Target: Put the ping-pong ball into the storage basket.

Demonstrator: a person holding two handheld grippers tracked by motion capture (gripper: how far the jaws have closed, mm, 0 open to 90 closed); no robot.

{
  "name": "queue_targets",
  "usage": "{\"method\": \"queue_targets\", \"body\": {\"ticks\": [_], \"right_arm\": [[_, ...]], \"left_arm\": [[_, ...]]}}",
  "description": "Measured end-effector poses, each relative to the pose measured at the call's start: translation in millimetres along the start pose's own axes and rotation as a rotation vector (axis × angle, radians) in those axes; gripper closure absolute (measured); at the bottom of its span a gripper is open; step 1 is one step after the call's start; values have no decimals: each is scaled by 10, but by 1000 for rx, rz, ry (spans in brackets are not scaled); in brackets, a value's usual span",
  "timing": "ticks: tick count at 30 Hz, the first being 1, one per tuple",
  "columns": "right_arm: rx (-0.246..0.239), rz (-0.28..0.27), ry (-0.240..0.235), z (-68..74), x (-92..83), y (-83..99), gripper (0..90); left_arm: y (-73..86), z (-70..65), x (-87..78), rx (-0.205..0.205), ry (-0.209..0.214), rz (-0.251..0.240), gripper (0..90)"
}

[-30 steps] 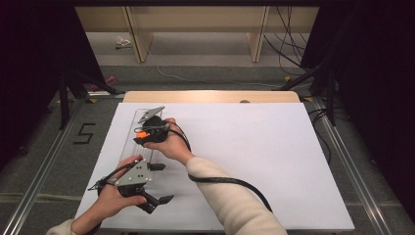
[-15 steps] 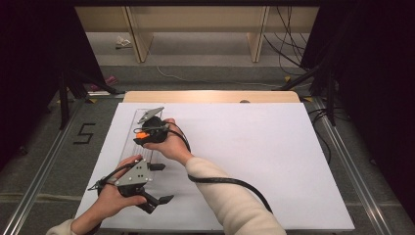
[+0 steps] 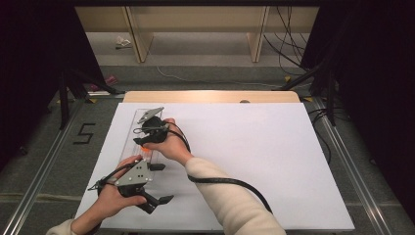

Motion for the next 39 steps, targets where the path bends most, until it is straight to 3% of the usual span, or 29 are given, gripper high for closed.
{"method": "queue_targets", "body": {"ticks": [18, 39], "right_arm": [[42, -75, 39, -126, -231, -13, 172], [78, -104, 77, -337, -591, 151, 162]], "left_arm": [[1, 1, 0, 0, 0, 1, 35], [2, 4, -5, -4, -1, -1, 35]]}}
Point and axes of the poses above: each handheld gripper's, and its own axes: x roughly forward along the jaws, y roughly out of its underside, z roughly to its left, the point moved 4 cm from there along x, roughly forward along the jaws, and after that the axes turned 12 degrees about y, right-handed, at the moved point
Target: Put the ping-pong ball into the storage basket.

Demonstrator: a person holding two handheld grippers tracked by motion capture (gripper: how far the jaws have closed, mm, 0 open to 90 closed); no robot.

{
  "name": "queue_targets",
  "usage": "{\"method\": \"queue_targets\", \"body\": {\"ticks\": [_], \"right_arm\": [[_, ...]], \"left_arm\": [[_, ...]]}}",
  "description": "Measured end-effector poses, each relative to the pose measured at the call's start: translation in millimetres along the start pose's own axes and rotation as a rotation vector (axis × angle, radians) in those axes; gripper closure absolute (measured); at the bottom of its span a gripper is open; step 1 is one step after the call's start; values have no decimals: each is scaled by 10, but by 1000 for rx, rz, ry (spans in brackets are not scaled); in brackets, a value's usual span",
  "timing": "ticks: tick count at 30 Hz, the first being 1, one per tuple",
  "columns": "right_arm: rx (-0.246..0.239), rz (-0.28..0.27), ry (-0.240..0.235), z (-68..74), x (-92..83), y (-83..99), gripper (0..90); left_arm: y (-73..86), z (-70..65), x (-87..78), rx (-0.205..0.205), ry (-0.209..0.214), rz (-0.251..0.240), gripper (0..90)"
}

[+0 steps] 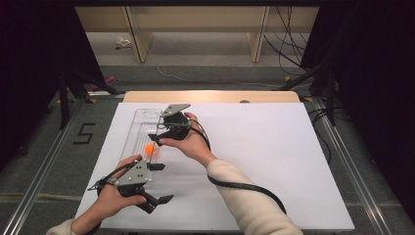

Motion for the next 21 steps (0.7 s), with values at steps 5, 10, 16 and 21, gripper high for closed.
{"method": "queue_targets", "body": {"ticks": [5, 10, 16, 21], "right_arm": [[11, 3, 17, -67, -67, 44, 162], [15, 3, 20, -121, -143, 99, 162], [21, 1, 30, -184, -251, 155, 162], [22, 1, 37, -233, -328, 206, 162]], "left_arm": [[1, 1, -2, 0, -1, 1, 35], [1, 4, -4, 0, -2, -1, 35], [2, 5, -5, -3, -4, -2, 35], [2, 5, -5, -2, -5, -3, 35]]}}
Point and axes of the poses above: each handheld gripper's, and its own axes: x roughly forward along the jaws, y roughly out of its underside, z roughly to its left, the point moved 4 cm from there along x, roughly forward along the jaws, and after that the axes turned 12 degrees about y, right-handed, at the moved point
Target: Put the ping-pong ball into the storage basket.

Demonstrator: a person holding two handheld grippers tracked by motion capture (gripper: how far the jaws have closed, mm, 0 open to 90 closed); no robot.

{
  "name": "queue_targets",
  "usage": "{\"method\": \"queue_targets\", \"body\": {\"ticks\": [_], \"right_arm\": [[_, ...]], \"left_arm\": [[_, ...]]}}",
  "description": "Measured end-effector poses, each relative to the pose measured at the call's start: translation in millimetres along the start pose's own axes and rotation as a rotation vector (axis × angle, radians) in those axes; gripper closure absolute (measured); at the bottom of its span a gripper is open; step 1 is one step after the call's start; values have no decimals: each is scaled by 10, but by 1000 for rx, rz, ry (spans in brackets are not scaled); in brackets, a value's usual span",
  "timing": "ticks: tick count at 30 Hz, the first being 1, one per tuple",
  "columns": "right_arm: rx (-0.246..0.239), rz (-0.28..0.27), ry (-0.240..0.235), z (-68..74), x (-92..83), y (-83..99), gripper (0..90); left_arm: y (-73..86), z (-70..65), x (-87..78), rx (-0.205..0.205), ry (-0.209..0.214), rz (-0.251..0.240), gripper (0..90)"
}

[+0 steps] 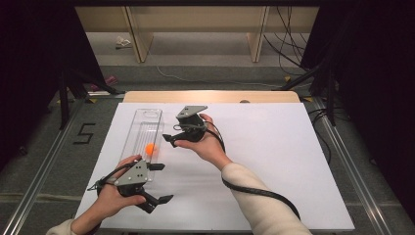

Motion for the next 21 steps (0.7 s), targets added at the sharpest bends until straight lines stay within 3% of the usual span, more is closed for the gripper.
{"method": "queue_targets", "body": {"ticks": [15, 21], "right_arm": [[27, -7, 49, -255, -307, 164, 162], [60, -16, 81, -387, -465, 255, 162]], "left_arm": [[5, 0, 3, -8, -2, -5, 35], [8, 2, 0, -8, -3, 0, 34]]}}
Point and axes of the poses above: each handheld gripper's, and its own axes: x roughly forward along the jaws, y roughly out of its underside, z roughly to its left, the point moved 4 cm from there along x, roughly forward along the jaws, and after that the axes turned 12 degrees about y, right-handed, at the moved point
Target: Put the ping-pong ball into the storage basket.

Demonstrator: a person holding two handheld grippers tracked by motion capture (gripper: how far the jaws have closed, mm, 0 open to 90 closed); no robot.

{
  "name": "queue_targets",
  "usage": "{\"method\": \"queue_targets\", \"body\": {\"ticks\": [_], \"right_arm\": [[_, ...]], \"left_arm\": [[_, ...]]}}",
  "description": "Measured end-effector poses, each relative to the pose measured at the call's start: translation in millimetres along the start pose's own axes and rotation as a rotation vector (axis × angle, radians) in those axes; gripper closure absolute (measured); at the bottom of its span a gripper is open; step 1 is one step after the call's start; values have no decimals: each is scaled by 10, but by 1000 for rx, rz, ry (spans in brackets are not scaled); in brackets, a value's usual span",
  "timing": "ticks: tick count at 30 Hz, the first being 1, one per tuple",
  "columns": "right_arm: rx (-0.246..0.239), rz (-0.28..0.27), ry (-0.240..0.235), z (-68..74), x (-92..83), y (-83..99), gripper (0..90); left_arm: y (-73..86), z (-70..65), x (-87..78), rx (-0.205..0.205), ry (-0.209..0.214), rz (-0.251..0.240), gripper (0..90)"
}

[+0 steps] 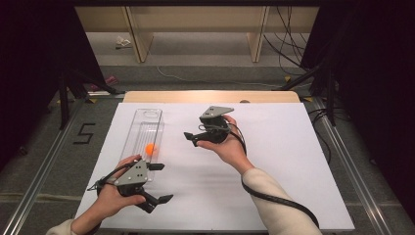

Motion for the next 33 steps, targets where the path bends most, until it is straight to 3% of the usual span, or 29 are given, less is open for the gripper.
{"method": "queue_targets", "body": {"ticks": [17, 33], "right_arm": [[30, 11, 47, -218, -253, 241, 162], [54, 14, 82, -316, -479, 403, 162]], "left_arm": [[2, 7, -8, -1, -2, -2, 33], [-1, 7, -12, 1, -3, -1, 33]]}}
Point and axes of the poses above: each handheld gripper's, and its own axes: x roughly forward along the jaws, y roughly out of its underside, z roughly to its left, the point moved 4 cm from there along x, roughly forward along the jaws, and after that the axes turned 12 degrees about y, right-handed, at the moved point
